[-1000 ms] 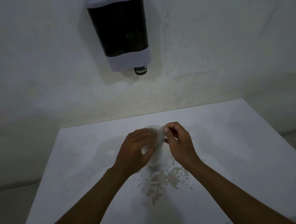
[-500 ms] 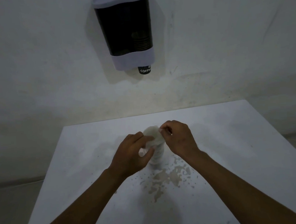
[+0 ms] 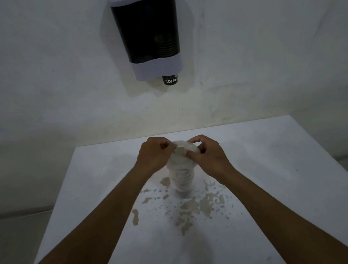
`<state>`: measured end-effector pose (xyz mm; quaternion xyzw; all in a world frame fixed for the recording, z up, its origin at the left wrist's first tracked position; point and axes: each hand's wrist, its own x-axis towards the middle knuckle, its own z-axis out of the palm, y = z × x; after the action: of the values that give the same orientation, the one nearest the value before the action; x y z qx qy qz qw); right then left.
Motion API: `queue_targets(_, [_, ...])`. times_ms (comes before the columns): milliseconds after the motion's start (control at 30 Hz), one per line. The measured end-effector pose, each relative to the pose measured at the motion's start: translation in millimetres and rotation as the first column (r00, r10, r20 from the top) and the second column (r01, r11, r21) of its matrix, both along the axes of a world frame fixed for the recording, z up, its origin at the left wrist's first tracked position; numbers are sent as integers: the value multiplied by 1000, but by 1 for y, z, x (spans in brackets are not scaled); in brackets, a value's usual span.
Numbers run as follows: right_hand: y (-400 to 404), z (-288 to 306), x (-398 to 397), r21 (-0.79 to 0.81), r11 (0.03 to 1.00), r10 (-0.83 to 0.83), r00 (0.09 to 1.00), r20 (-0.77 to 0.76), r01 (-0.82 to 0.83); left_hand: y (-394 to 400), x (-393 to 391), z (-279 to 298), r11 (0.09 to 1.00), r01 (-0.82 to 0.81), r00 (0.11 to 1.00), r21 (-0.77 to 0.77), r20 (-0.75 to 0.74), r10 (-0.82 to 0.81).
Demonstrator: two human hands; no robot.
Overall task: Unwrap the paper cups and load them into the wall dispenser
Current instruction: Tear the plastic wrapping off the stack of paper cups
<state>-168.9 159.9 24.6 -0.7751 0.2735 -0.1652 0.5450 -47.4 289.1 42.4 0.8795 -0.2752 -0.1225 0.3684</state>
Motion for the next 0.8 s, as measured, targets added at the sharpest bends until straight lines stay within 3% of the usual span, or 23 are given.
queue_targets(67, [-4,-1,4,-274,962,-15,999,-48,1,-2,4,7,996,-17,964,-88,-266,-7])
queue_targets(100, [-5,-1,6,-321,947,-44,998,-41,29,-3,6,10,990,-55,920,-127,-392,1])
queue_targets(133, [-7,-2,9,-268,961,-78,997,-29,68,-2,8,12,983,-97,863,-158,-505,5])
queue_targets(200, [-9,0,14,103,986,-132,991,-30,135,1,12,13,964,-176,746,-197,-666,0])
queue_targets(267, [-11,4,16,467,875,-103,992,-78,127,5,16,8,946,-262,639,-189,-768,23])
queue_targets(300, [-15,3,17,574,810,-68,992,-104,116,6,19,2,934,-309,589,-178,-807,41])
queue_targets(400, [-25,-2,17,744,661,-12,993,-121,98,10,21,-13,905,-388,480,-174,-877,37])
queue_targets(467, [-26,-11,18,754,652,-6,994,-109,86,11,21,-21,916,-349,499,-197,-867,3])
queue_targets(533, [-21,-15,19,724,686,-10,996,-90,72,12,19,-25,942,-238,658,-237,-753,-23])
queue_targets(600, [-17,-20,22,665,744,-26,997,-69,65,16,18,-31,968,-36,905,-247,-418,-73])
queue_targets(633, [-16,-22,24,616,785,-40,997,-64,71,20,17,-34,973,90,970,-211,-204,-133])
queue_targets(700, [-14,-27,27,499,862,-53,995,-87,90,30,14,-40,948,277,959,-154,105,-263])
queue_targets(800, [-10,-36,32,312,943,-71,987,-143,113,46,4,-55,896,418,872,-150,345,-348])
